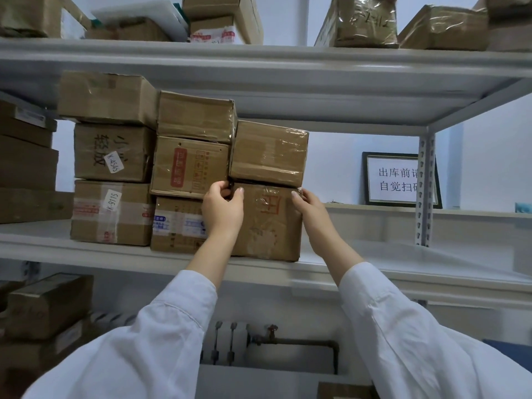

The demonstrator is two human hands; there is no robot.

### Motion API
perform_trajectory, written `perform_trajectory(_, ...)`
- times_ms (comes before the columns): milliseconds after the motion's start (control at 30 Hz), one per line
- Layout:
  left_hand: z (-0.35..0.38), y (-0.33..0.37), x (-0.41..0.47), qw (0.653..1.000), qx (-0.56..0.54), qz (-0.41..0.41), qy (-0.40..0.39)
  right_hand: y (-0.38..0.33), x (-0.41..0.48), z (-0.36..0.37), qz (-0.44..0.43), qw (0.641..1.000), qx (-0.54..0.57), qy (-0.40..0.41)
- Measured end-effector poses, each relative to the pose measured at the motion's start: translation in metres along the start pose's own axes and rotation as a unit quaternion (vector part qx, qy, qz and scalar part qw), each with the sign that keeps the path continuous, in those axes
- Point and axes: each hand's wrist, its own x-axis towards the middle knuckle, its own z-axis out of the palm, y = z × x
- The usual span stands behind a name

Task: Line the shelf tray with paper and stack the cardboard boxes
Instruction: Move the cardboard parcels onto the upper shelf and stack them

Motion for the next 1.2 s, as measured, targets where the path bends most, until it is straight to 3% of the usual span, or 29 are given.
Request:
perform_trajectory(167, -0.001, -0.006, -0.012, 0.999, -0.044, -0.024, 0.019, 0.004, -0.012, -0.008, 0.009, 1.000, 0.021, -0.005)
perform_trajectory(400, 0.005, -0.012, -0.064, 0.978, -0.192, -0.056, 0.056, 0.016, -0.051, -0.021, -0.032, 0.996, 0.002, 0.087)
perform_trajectory(600, 0.027, -0.022, -0.105, 0.952, -0.283, -0.106, 0.047, 0.041, -0.078, -0.039, -0.009, 0.999, -0.014, 0.042)
perform_trajectory(1000, 0.077, -0.058, -0.178, 0.941, -0.281, -0.189, 0.005, 0.115, -0.110, -0.089, 0.116, 0.990, -0.082, 0.015)
perform_trajectory(1200, 0.102, -0.109, -0.220, 0.930, -0.227, -0.290, -0.018, 0.192, -0.140, -0.106, 0.248, 0.962, -0.114, 0.019)
